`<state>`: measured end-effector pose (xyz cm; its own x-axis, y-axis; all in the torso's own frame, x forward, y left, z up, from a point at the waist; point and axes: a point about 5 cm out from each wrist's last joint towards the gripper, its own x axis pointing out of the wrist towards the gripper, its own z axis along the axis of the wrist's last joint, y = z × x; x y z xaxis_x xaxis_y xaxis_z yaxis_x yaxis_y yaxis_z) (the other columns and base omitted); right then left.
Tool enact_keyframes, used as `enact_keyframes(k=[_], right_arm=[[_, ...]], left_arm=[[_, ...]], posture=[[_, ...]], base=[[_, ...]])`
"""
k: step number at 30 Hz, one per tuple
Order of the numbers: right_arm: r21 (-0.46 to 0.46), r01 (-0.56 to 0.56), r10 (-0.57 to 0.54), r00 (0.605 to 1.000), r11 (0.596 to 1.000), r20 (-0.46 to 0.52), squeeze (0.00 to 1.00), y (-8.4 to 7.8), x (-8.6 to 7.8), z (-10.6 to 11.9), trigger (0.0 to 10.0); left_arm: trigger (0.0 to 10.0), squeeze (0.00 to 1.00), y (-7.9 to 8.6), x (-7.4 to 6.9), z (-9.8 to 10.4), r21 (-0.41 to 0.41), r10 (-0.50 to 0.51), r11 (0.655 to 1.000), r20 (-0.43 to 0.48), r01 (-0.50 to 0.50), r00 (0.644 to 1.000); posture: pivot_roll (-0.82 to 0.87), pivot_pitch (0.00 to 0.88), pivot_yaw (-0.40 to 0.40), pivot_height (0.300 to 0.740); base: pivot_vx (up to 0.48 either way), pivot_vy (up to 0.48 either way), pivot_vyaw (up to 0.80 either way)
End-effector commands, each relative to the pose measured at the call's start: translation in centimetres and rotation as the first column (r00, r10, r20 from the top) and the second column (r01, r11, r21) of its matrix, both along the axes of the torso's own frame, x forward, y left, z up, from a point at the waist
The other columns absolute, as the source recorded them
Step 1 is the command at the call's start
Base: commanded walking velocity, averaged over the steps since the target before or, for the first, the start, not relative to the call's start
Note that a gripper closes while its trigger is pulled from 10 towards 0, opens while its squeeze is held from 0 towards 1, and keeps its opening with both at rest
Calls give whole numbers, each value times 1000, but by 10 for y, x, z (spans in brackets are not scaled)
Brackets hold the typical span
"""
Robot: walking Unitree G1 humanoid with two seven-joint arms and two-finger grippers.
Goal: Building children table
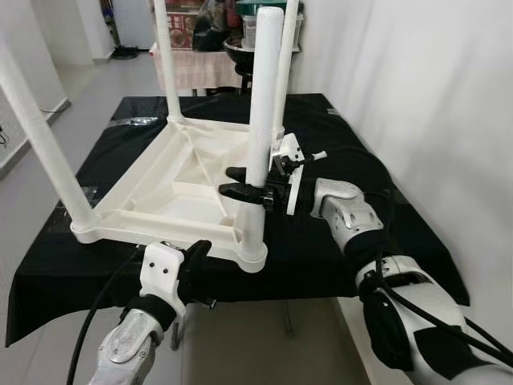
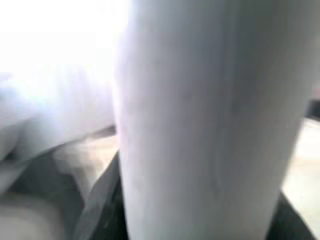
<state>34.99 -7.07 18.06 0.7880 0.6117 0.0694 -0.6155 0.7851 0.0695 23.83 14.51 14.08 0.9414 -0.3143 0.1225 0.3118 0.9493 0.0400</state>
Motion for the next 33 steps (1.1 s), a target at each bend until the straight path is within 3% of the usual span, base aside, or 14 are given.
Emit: enact_keyframes(k=[1,4,9,11,12,16,17,19,20,22,25,26,30,33], right_arm=[[-69,313,-320,926,947,-200,0,-16,-22,-37,0],[-21,238,-239,963,971,-124,0,15,-28,-20,0],[-83,220,-226,971,972,-83,0,15,10,-21,0],[-91,202,-210,974,975,-87,0,16,13,-21,0],[-97,213,-221,971,972,-91,0,15,15,-19,10000],[-101,189,-197,977,977,-85,0,9,15,-6,10000],[-87,119,-125,990,989,-72,902,7,18,0,10000],[-77,69,-73,996,995,-59,902,5,20,4,10000],[-64,-33,31,999,997,-41,1000,5,22,9,10000],[-76,-202,202,979,977,1,1000,3,24,17,10000],[-93,-267,270,963,959,19,1000,1,25,21,10000],[-121,-348,353,936,930,21,0,-1,25,22,10000],[-176,-504,509,860,845,-18,0,-5,24,19,10000],[-178,-540,541,840,823,-47,0,-5,23,17,10000]], left_arm=[[10000,0,3,0,0,-8,-5,1000,-6,5,1000],[10000,0,3,4,-1,1,-14,1000,-8,14,1000],[10000,0,3,7,-2,7,-9,1000,-11,9,1000],[10000,0,4,7,-2,10,-2,1000,-8,2,1000],[10000,0,5,6,-2,8,13,1000,-5,-13,1000],[10000,0,6,7,-2,3,29,1000,-4,-29,1000],[10000,0,5,8,-2,5,21,1000,-6,-21,1000],[10000,0,4,8,-2,6,15,1000,-7,-15,1000],[10000,0,4,8,-3,7,11,1000,-8,-11,1000],[10000,0,3,8,-3,7,8,1000,-9,-8,1000],[10000,0,3,8,-4,6,7,1000,-9,-7,1000],[10000,0,2,7,-4,6,7,1000,-9,-7,1000],[10000,0,2,6,-3,7,9,1000,-8,-9,1000],[10000,0,2,5,-3,9,10,1000,-8,-10,1000]], posture=[[17,13,-53,740],[17,14,-24,740],[51,0,-46,740],[51,0,-46,740],[54,0,-50,740],[54,0,-53,740],[56,0,-53,740],[60,0,-54,740],[62,0,-56,740],[63,0,-58,740],[63,0,-58,740],[68,0,-62,740],[82,0,-66,740],[87,0,-66,740]], base=[[0,0,0],[0,0,0],[0,0,0],[0,0,0],[0,0,0],[0,0,0],[0,0,0],[0,0,0],[0,0,0],[0,0,0],[0,0,0],[0,0,0],[0,0,0],[0,0,0]])
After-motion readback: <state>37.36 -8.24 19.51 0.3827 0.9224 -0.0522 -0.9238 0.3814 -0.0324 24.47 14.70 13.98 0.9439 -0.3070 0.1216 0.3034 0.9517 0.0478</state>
